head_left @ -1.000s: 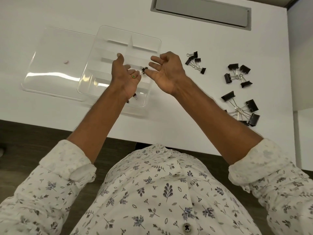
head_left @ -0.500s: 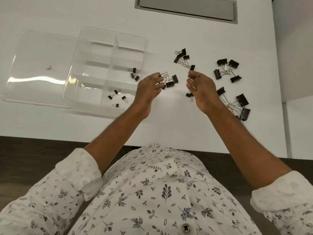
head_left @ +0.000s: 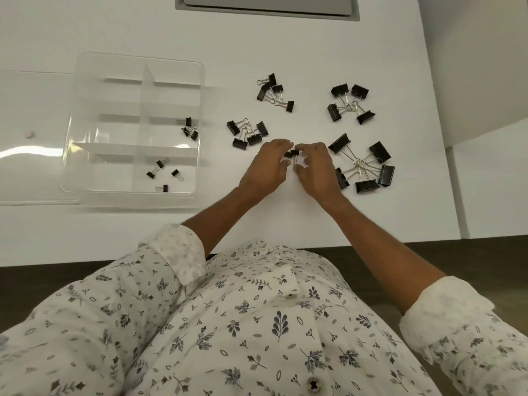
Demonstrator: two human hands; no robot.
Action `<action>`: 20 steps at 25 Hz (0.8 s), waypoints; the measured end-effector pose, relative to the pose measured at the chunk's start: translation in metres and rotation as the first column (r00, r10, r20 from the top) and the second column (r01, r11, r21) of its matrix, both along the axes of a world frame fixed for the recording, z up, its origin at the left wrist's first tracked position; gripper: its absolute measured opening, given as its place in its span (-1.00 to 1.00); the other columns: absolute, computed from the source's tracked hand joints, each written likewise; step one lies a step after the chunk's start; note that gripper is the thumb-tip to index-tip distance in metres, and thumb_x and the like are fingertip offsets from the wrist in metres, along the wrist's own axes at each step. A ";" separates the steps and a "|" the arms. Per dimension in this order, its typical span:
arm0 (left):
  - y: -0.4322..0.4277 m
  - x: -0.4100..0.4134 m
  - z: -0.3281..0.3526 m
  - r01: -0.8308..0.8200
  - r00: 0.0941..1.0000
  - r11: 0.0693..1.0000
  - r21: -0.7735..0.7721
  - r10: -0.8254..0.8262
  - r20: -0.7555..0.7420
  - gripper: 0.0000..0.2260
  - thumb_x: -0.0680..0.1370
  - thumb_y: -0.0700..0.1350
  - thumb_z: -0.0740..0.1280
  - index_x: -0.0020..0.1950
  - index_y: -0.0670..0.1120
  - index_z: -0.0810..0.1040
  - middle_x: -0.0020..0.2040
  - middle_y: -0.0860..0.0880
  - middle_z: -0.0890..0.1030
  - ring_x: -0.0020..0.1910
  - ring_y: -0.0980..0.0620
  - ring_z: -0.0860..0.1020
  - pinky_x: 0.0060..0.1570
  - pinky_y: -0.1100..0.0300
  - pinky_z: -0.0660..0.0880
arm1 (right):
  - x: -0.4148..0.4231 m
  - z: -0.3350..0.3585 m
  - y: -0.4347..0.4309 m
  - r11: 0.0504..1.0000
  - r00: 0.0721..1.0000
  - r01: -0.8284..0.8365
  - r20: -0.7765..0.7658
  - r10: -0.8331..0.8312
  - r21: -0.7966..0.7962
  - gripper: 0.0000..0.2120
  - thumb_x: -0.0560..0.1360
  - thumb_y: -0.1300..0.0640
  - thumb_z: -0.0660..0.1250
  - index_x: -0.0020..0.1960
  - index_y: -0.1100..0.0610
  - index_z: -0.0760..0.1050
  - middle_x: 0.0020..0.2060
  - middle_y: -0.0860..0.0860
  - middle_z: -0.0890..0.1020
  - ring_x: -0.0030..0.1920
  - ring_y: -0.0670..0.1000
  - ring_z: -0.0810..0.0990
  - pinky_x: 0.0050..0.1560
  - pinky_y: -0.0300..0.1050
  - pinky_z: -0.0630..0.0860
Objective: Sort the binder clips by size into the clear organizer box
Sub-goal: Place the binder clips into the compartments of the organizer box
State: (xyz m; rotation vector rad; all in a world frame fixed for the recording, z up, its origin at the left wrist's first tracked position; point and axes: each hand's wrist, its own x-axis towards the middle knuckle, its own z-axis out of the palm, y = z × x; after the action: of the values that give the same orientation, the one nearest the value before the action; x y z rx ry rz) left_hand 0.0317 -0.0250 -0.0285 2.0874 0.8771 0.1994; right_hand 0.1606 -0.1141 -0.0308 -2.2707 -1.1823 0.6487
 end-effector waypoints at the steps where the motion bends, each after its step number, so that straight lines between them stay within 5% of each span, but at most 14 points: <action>1: 0.001 0.000 -0.001 0.071 0.997 0.996 0.047 -0.068 -0.048 -0.63 0.61 -0.27 0.30 0.43 -0.19 0.50 0.41 -0.16 0.51 0.38 -0.17 0.44 0.41 0.01 0.36 | -0.002 -0.001 -0.002 1.000 1.000 0.002 0.009 -0.002 -0.012 -0.60 0.54 0.26 0.40 0.37 0.15 0.49 0.21 0.09 0.48 0.09 0.06 0.57 0.15 -0.06 0.54; 4: 0.002 -0.002 -0.004 0.164 0.981 0.968 0.188 -0.140 -0.132 -0.71 0.62 -0.21 0.32 0.35 -0.17 0.57 0.37 -0.11 0.54 0.32 -0.14 0.45 0.26 0.07 0.45 | -0.002 -0.001 -0.008 1.000 0.998 -0.012 0.054 0.010 0.022 -0.75 0.55 0.20 0.41 0.22 0.17 0.54 0.09 0.02 0.49 -0.04 0.01 0.57 -0.03 -0.16 0.48; 8: 0.002 -0.009 -0.004 0.077 0.992 0.978 0.195 -0.056 -0.114 -0.81 0.62 -0.12 0.37 0.19 -0.15 0.66 0.20 -0.07 0.62 0.21 -0.07 0.50 0.08 0.03 0.53 | 0.000 0.001 -0.011 0.999 0.997 -0.017 0.080 0.015 0.030 -0.81 0.54 0.21 0.43 0.13 0.18 0.52 0.05 0.02 0.50 -0.09 -0.02 0.54 -0.11 -0.27 0.35; 12: 0.002 -0.016 -0.005 0.016 0.997 0.985 0.171 -0.002 -0.081 -0.84 0.60 -0.11 0.40 0.11 -0.15 0.68 0.08 -0.06 0.64 0.13 -0.05 0.54 0.04 0.02 0.55 | 0.000 0.003 -0.009 0.992 0.987 -0.122 0.107 0.123 -0.011 -0.69 0.57 0.25 0.37 0.31 0.14 0.51 0.16 0.10 0.50 -0.03 0.02 0.57 -0.05 -0.17 0.45; 20: -0.006 -0.033 -0.006 -0.147 0.989 0.984 0.104 0.146 0.021 -0.79 0.53 -0.13 0.37 0.15 -0.07 0.63 0.03 0.02 0.62 0.02 0.07 0.57 0.03 0.04 0.60 | -0.003 0.000 -0.007 0.990 0.976 -0.140 0.165 0.139 -0.005 -0.92 0.56 0.26 0.35 0.01 0.14 0.48 -0.05 0.05 0.53 -0.06 0.08 0.52 -0.05 0.11 0.54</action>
State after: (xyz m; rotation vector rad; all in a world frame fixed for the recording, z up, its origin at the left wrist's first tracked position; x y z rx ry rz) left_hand -0.0018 -0.0313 -0.0349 2.1165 1.0332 0.3443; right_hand 0.1575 -0.1213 -0.0312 -2.2862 -1.4312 0.5143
